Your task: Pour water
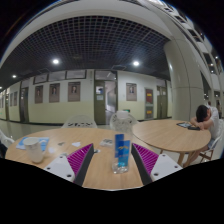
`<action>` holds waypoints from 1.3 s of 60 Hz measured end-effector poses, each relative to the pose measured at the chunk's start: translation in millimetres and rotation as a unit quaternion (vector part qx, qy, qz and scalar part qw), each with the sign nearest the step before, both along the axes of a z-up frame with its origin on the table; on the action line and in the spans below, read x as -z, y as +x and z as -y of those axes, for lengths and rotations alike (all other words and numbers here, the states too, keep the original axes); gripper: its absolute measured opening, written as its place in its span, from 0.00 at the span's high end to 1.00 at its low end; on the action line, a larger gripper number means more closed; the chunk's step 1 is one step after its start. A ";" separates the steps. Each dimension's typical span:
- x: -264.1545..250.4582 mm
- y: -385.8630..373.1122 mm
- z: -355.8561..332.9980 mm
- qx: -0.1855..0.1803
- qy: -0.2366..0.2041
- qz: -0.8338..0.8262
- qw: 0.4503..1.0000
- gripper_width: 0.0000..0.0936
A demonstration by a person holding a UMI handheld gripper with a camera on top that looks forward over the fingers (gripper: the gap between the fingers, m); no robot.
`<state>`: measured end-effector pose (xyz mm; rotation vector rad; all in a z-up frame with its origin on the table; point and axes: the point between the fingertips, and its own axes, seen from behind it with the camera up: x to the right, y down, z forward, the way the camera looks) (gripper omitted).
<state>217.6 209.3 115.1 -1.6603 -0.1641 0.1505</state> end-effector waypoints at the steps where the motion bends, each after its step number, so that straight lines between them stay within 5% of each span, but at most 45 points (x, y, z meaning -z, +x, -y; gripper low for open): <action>1: 2.6 3.7 -7.6 0.003 -0.004 -0.001 1.000 0.14; 16: 21.9 7.5 -101.6 -0.024 -0.021 -0.013 0.999 0.17; 25: 24.4 -10.2 -112.3 -0.061 -0.014 -0.005 0.998 0.50; 37: 24.7 -5.4 -113.2 -0.032 -0.003 0.005 0.999 0.68; 41: 18.8 4.9 -113.9 -0.006 0.004 0.058 0.998 0.68; 50: -24.1 -48.4 -91.7 -0.019 0.052 0.220 0.974 0.68; 62: -112.6 -144.3 -34.3 -0.049 0.186 0.536 0.822 0.68; 78: -77.4 -240.9 -15.8 -0.067 0.272 0.804 0.524 0.69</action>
